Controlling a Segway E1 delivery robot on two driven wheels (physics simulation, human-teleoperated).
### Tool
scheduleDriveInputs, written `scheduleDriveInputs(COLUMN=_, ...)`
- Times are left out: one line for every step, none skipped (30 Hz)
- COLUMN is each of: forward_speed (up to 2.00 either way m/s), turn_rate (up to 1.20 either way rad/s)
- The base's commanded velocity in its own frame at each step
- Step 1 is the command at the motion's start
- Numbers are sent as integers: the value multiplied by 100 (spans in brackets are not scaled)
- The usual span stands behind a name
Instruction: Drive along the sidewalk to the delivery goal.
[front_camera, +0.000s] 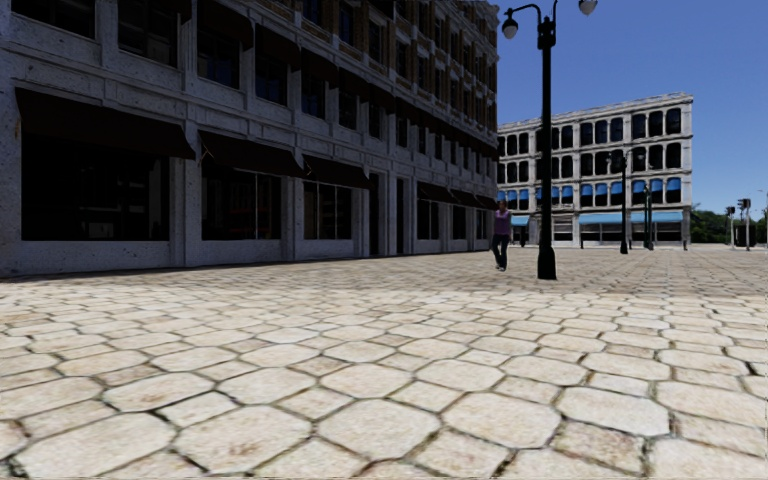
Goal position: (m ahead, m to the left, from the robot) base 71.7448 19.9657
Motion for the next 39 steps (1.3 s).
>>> scheduleDriveInputs(forward_speed=181, turn_rate=61)
scheduleDriveInputs(forward_speed=181, turn_rate=61)
scheduleDriveInputs(forward_speed=181, turn_rate=62)
scheduleDriveInputs(forward_speed=181, turn_rate=62)
scheduleDriveInputs(forward_speed=181, turn_rate=63)
scheduleDriveInputs(forward_speed=181, turn_rate=63)
scheduleDriveInputs(forward_speed=182, turn_rate=63)
scheduleDriveInputs(forward_speed=182, turn_rate=63)
scheduleDriveInputs(forward_speed=182, turn_rate=63)
scheduleDriveInputs(forward_speed=182, turn_rate=63)
scheduleDriveInputs(forward_speed=182, turn_rate=64)
scheduleDriveInputs(forward_speed=189, turn_rate=64)
scheduleDriveInputs(forward_speed=200, turn_rate=64)
scheduleDriveInputs(forward_speed=200, turn_rate=64)
scheduleDriveInputs(forward_speed=200, turn_rate=64)
scheduleDriveInputs(forward_speed=200, turn_rate=64)
scheduleDriveInputs(forward_speed=200, turn_rate=64)
scheduleDriveInputs(forward_speed=200, turn_rate=64)
scheduleDriveInputs(forward_speed=200, turn_rate=64)
scheduleDriveInputs(forward_speed=200, turn_rate=64)
scheduleDriveInputs(forward_speed=200, turn_rate=64)
scheduleDriveInputs(forward_speed=200, turn_rate=64)
scheduleDriveInputs(forward_speed=200, turn_rate=64)
scheduleDriveInputs(forward_speed=200, turn_rate=64)
scheduleDriveInputs(forward_speed=200, turn_rate=64)
scheduleDriveInputs(forward_speed=200, turn_rate=64)
scheduleDriveInputs(forward_speed=200, turn_rate=64)
scheduleDriveInputs(forward_speed=200, turn_rate=64)
scheduleDriveInputs(forward_speed=200, turn_rate=64)
scheduleDriveInputs(forward_speed=200, turn_rate=64)
scheduleDriveInputs(forward_speed=200, turn_rate=64)
scheduleDriveInputs(forward_speed=200, turn_rate=64)
scheduleDriveInputs(forward_speed=200, turn_rate=64)
scheduleDriveInputs(forward_speed=200, turn_rate=64)
scheduleDriveInputs(forward_speed=200, turn_rate=64)
scheduleDriveInputs(forward_speed=200, turn_rate=64)
scheduleDriveInputs(forward_speed=200, turn_rate=64)
scheduleDriveInputs(forward_speed=200, turn_rate=64)
scheduleDriveInputs(forward_speed=200, turn_rate=64)
